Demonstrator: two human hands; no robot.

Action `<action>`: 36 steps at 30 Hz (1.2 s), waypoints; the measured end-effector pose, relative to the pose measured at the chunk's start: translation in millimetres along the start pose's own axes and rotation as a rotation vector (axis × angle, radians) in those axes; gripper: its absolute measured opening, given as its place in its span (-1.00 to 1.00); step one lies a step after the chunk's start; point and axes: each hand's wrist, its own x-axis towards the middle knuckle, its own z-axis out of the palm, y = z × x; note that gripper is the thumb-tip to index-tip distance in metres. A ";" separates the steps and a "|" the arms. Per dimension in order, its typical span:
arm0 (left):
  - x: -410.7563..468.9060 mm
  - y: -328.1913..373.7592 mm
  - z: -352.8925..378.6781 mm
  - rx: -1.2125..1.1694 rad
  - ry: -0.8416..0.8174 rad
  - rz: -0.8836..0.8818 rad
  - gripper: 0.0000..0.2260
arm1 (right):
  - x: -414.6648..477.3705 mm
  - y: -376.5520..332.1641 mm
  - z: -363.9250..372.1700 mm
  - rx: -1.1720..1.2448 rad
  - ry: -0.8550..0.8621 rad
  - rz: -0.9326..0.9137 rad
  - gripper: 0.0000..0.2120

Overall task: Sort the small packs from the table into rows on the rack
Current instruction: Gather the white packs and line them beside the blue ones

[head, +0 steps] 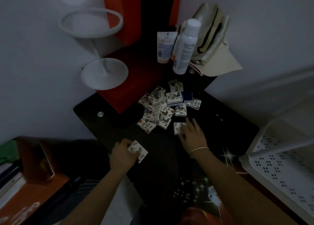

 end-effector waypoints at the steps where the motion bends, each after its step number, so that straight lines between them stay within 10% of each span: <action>1: -0.5 3.1 0.1 -0.028 -0.018 0.000 -0.60 | -0.7 0.2 1.9 0.040 0.033 0.020 -0.64; 14: -39.7 88.4 -18.1 -0.573 -0.243 0.226 -0.71 | -50.9 8.5 -10.4 0.257 -0.254 0.238 -0.56; 30: -222.6 355.3 -89.7 -1.049 -0.524 0.984 -0.78 | -203.0 78.3 -311.4 0.420 0.526 0.127 -0.71; 36: -264.1 430.0 -67.2 -0.774 -0.370 1.437 -0.71 | -251.5 144.2 -372.7 0.417 0.710 0.296 -0.63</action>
